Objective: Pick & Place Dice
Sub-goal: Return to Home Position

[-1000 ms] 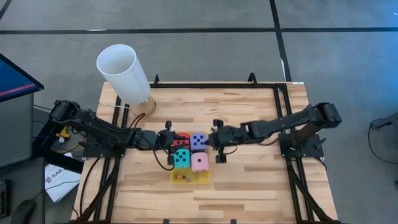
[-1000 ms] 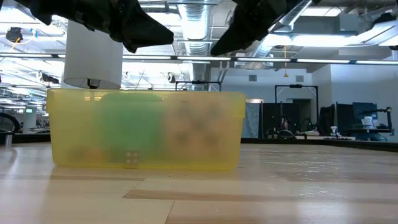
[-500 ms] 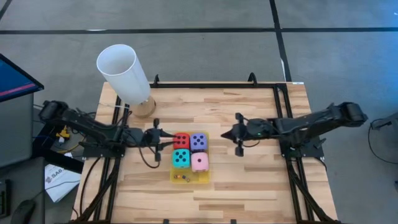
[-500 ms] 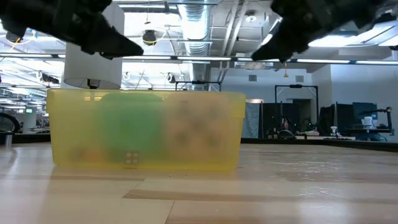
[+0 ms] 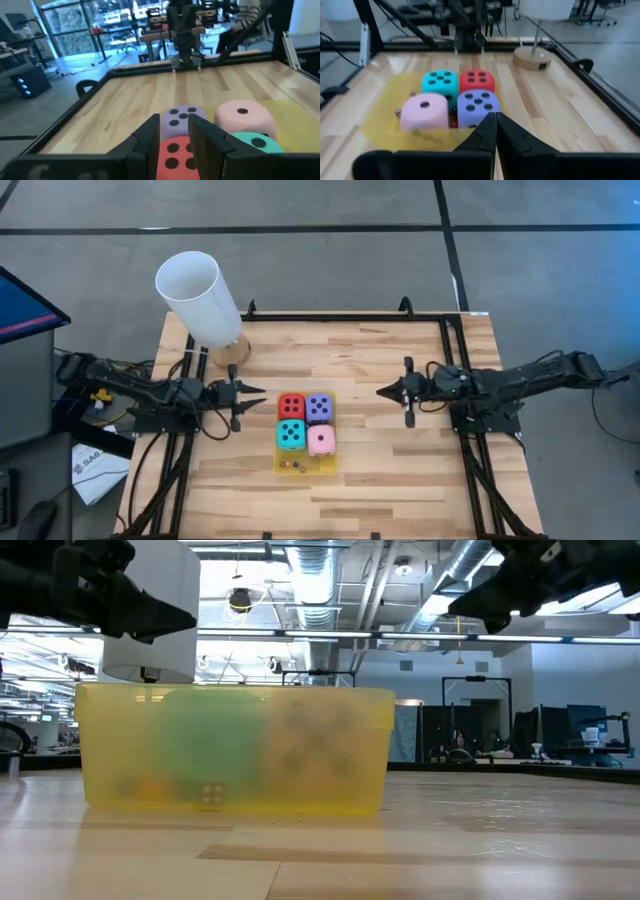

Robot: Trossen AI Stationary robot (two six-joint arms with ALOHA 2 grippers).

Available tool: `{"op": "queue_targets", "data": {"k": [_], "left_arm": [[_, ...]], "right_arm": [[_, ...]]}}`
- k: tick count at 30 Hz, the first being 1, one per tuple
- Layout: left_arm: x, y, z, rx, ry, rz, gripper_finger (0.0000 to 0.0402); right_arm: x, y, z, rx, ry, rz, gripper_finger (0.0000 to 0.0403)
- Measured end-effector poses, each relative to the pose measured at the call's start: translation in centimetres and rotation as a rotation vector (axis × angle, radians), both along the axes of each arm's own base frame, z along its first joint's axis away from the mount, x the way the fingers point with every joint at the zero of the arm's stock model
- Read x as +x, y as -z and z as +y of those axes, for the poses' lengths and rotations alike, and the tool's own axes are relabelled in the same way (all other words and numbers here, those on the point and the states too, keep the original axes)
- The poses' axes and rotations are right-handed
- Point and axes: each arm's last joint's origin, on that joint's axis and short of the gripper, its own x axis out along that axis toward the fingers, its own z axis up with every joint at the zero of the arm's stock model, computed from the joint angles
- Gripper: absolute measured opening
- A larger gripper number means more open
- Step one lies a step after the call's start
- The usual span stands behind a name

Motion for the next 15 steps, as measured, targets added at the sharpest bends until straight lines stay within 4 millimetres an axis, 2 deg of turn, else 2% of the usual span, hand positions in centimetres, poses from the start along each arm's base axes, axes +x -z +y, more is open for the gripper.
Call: {"op": "queue_targets", "data": {"k": [6, 15], "left_arm": [[-1.3, 0.7, 0.4, 0.017, 0.008, -0.048, 0.009], [-2.3, 0.5, 0.5, 0.03, 0.025, -0.053, 0.009]], "right_arm": [[-1.8, -0.3, -0.2, 0.002, -0.003, -0.016, 0.0003], [-3.9, -0.3, -0.4, -0.003, -0.003, 0.028, 0.0003]]}}
